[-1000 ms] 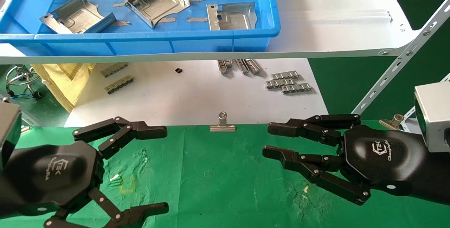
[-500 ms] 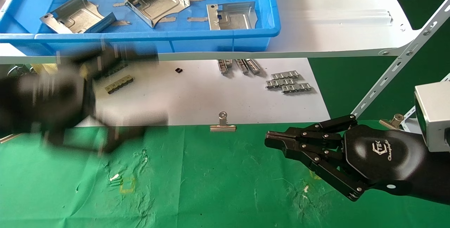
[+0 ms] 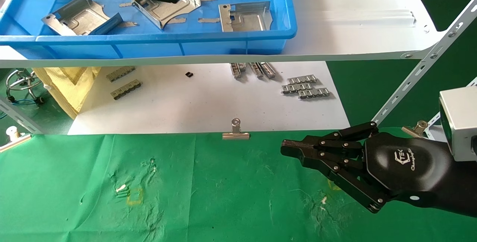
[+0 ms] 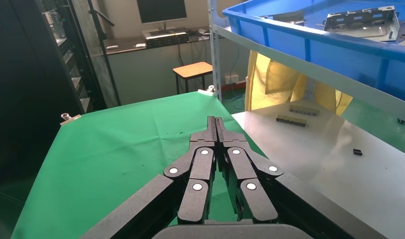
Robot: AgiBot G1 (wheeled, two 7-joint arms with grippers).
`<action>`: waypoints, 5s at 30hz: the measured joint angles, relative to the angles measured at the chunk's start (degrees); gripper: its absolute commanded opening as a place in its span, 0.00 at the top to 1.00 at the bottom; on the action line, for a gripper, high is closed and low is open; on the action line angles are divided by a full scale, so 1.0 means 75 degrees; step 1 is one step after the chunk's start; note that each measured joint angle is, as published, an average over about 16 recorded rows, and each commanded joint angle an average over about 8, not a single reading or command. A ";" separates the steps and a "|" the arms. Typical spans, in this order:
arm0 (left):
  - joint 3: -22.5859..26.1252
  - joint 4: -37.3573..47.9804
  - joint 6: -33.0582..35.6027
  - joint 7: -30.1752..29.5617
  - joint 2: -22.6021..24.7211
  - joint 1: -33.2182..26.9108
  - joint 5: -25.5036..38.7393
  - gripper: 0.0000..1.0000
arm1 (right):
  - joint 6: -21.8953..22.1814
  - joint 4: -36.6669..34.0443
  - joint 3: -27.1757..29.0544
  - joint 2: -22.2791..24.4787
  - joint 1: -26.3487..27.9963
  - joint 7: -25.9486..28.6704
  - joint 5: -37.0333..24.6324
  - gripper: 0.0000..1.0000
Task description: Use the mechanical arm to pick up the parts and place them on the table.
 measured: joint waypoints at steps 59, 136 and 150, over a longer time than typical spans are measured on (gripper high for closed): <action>-0.0036 0.3240 -0.0926 0.2306 0.0563 -0.1406 0.0170 1.00 | 0.0000 0.0000 0.0000 0.0000 0.0000 0.0000 0.0000 0.00; 0.2739 0.2040 0.2955 0.7664 -0.2127 0.2075 -0.2271 0.00 | 0.0000 0.0000 0.0000 0.0000 0.0000 0.0000 0.0000 0.00; 0.2445 0.1044 0.3022 0.5505 -0.2786 0.3104 -0.4431 0.00 | 0.0002 -0.0001 0.0001 0.0001 -0.0001 0.0000 0.0001 0.00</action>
